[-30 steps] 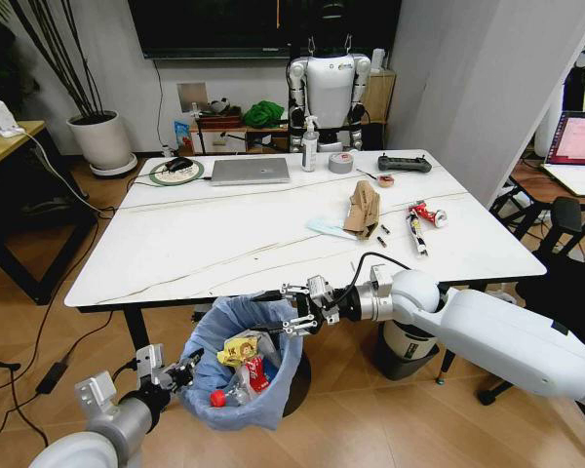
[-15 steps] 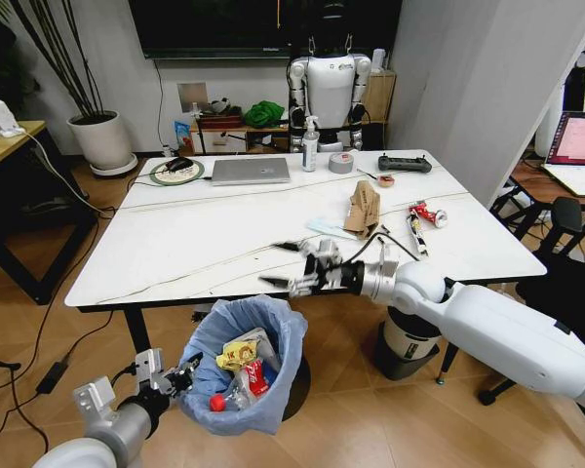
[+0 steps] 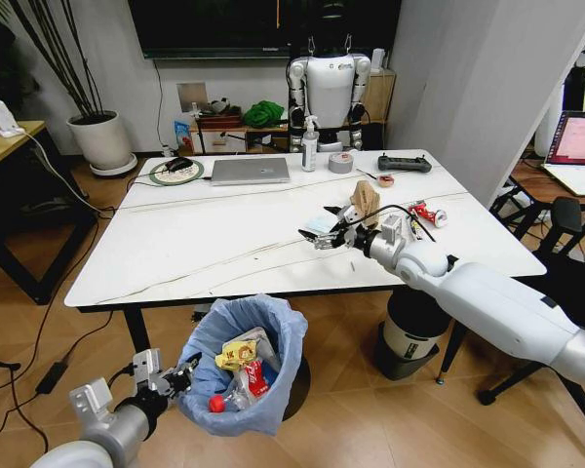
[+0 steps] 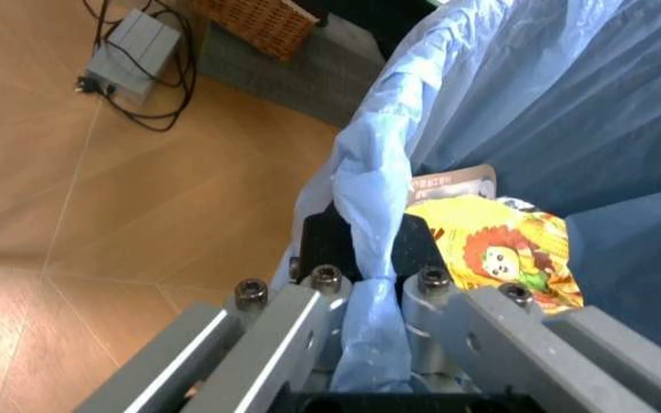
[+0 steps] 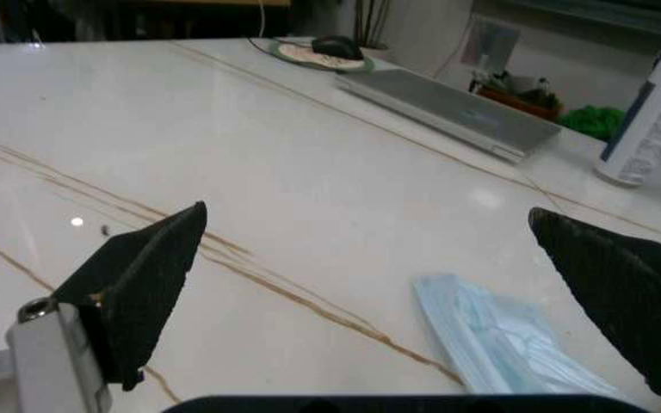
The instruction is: Pick up the trash bin and place the trash from the table into it.
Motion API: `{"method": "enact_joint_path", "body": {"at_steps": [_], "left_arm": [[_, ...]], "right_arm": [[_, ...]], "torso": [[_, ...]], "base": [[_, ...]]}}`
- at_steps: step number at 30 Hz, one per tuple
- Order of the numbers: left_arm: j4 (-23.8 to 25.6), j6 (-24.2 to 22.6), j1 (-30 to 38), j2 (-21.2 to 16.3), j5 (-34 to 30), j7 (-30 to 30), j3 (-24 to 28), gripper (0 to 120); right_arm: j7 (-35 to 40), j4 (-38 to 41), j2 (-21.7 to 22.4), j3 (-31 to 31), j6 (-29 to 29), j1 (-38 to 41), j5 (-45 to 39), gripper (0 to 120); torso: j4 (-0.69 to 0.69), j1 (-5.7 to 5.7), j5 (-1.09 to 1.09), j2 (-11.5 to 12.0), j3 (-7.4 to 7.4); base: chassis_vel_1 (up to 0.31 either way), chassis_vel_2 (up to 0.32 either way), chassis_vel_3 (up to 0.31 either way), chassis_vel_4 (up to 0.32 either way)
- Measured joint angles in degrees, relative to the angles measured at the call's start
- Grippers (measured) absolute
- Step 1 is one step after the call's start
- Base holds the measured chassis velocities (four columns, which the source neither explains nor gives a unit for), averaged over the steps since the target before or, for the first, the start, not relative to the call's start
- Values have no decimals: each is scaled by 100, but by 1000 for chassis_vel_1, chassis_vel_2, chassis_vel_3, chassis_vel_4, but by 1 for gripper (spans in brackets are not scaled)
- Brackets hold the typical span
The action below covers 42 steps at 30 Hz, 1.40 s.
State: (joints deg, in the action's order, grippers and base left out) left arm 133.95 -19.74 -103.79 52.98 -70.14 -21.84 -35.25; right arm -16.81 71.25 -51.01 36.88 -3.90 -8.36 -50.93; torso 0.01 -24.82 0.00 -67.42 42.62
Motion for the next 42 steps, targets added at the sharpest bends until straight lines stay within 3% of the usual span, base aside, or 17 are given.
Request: {"method": "enact_joint_path", "body": {"at_steps": [9, 21, 42], "left_arm": [[-19, 0, 16, 48, 6, 1, 11, 0], [-43, 0, 40, 109, 19, 4, 33, 0], [-28, 1, 23, 183, 77, 15, 62, 0]], "right_arm": [[-371, -1051, -429, 110, 261, 298, 257, 100], [-555, -1712, -891, 193, 381, 444, 395, 100], [-793, -1882, -874, 274, 781, 537, 352, 100]], "torso": [[0, 0, 0, 0, 0], [1, 0, -1, 0, 0], [-1, 0, 0, -1, 0]], "base": [[0, 0, 0, 0], [0, 0, 0, 0], [0, 0, 0, 0]]}}
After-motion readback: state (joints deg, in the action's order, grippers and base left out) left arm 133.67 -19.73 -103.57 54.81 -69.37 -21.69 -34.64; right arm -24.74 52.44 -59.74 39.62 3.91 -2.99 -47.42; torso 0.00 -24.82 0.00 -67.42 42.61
